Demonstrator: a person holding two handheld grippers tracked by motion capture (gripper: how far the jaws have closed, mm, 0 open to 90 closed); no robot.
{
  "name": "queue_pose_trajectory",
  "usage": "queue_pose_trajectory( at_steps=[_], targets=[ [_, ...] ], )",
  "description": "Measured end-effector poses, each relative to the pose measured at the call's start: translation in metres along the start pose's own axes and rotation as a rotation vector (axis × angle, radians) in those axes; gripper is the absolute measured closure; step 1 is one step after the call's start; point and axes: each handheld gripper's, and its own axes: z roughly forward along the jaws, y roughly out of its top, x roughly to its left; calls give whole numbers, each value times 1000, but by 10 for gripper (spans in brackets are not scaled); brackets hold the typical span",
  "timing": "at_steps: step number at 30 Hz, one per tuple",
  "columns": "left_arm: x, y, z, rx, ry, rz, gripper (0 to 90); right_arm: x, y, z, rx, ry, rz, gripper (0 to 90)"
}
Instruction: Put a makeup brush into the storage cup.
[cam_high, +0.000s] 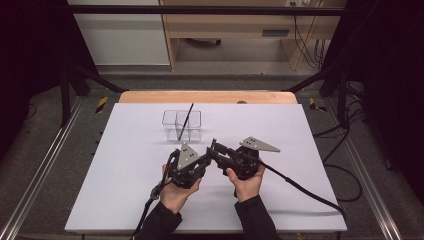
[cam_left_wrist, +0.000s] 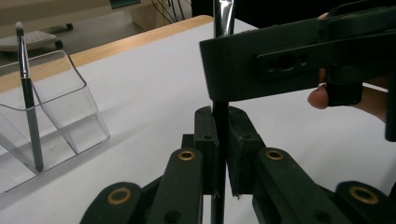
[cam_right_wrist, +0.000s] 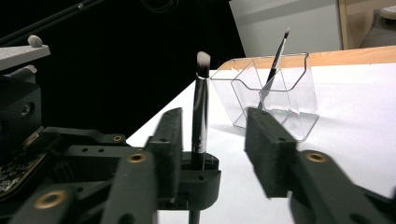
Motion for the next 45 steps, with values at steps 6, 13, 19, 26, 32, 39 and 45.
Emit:
queue_pose_trajectory(
  at_steps=[6,13,19,26,32,39,45],
  targets=[
    [7,-2,-2,2,19,-4,832,0,2,-2,-9,-14,-24,394],
    [15,-2,-8,-11,26,-16,832,-1,7,-7,-15,-54,-67,231],
    [23,-1,-16,-30,28,-34,831,-3,12,-15,9,-92,-131,173],
    [36,-1,-27,-53,33,-61,831,-2,13,-21,49,-140,-213,121],
    [47,0,-36,-67,38,-74,831,-1,12,-25,83,-173,-265,107],
    [61,4,-46,-88,32,-90,831,-7,8,-32,97,-193,-277,103],
    [72,8,-48,-94,34,-91,831,-13,5,-41,102,-201,-271,103]
  ],
)
